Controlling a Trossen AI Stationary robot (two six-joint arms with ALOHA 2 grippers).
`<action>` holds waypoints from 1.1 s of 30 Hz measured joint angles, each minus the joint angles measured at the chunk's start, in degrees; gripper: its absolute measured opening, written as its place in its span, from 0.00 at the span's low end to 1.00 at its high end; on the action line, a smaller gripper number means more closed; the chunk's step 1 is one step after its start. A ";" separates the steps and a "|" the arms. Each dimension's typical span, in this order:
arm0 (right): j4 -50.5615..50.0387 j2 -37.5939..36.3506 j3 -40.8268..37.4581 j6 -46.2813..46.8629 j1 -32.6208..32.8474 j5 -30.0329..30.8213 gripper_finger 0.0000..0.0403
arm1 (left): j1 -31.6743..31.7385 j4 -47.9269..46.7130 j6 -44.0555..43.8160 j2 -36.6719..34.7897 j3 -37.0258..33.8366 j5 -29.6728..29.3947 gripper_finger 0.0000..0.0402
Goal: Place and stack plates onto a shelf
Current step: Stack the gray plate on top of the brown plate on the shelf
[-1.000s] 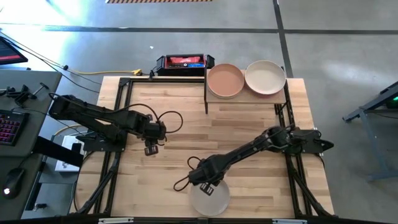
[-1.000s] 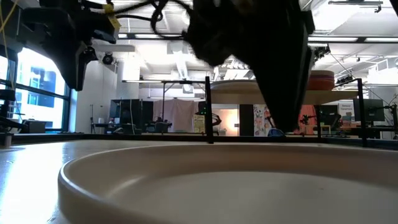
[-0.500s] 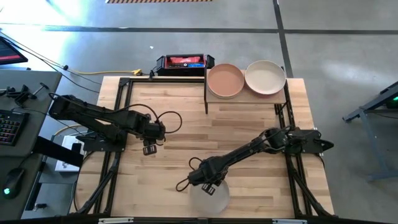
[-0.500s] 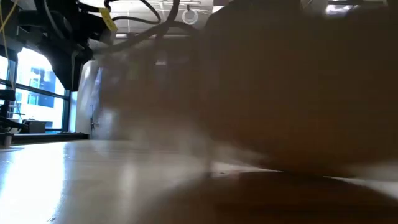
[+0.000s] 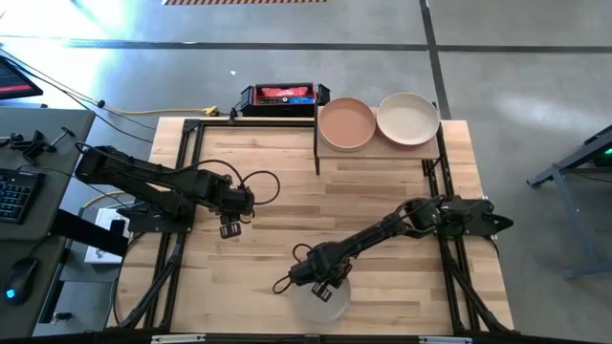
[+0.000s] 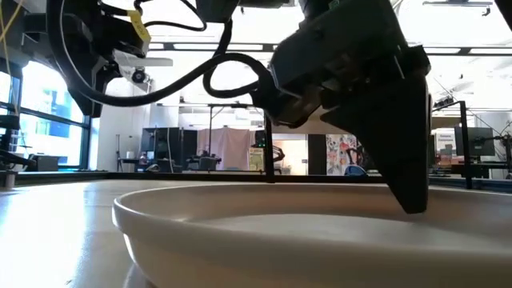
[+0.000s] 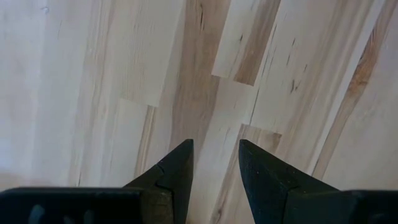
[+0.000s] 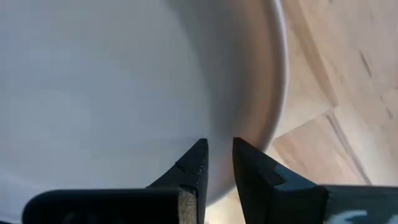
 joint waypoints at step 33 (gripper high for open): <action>-2.29 -3.20 -0.06 2.65 0.85 4.16 0.15 | 0.01 0.04 0.02 0.00 -0.02 -0.12 0.29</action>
